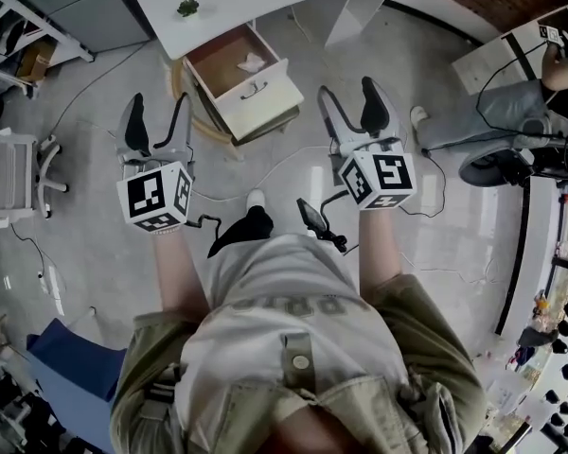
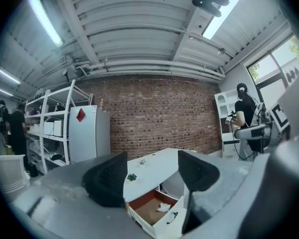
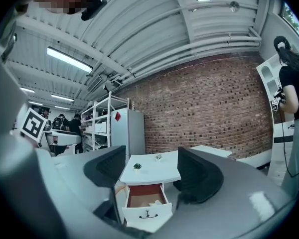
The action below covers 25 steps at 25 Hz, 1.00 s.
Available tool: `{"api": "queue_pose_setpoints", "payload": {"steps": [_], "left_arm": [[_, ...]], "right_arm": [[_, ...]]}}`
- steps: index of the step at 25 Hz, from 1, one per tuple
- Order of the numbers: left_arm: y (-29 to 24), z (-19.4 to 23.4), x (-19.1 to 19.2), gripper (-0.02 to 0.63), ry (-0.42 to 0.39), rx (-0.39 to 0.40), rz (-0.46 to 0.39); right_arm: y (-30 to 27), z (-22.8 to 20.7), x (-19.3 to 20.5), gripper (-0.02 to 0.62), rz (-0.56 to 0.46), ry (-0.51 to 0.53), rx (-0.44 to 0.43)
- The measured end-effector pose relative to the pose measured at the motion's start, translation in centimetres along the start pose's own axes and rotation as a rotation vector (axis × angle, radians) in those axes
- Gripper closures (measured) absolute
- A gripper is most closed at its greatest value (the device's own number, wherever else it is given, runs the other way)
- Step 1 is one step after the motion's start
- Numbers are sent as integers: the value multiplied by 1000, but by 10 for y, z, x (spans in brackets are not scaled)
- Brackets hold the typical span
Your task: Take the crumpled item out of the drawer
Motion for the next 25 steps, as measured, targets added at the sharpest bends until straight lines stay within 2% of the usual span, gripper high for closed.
{"api": "queue_pose_setpoints", "payload": {"steps": [7,14,25], "left_arm": [[-40,37,2,284,-5,7,-12],[-61,50,5,282,-10,14,1],[-99,54,36,282,46,-34,89]], "right_arm": [[-52,5,0,276,-17,-3,12],[-81,-1,4,275,-6,-26,10],[-139,-26,24,272,102,-28,-50]]}}
Point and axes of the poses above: the fingertips, and each gripper's own axes: y backward along the fingers, z to its left, x out of its underside, the point moved 10 cm from there along y, backward along the fingers, and after that the axes turned 5 degrees about -y, right-handed, at the moved point
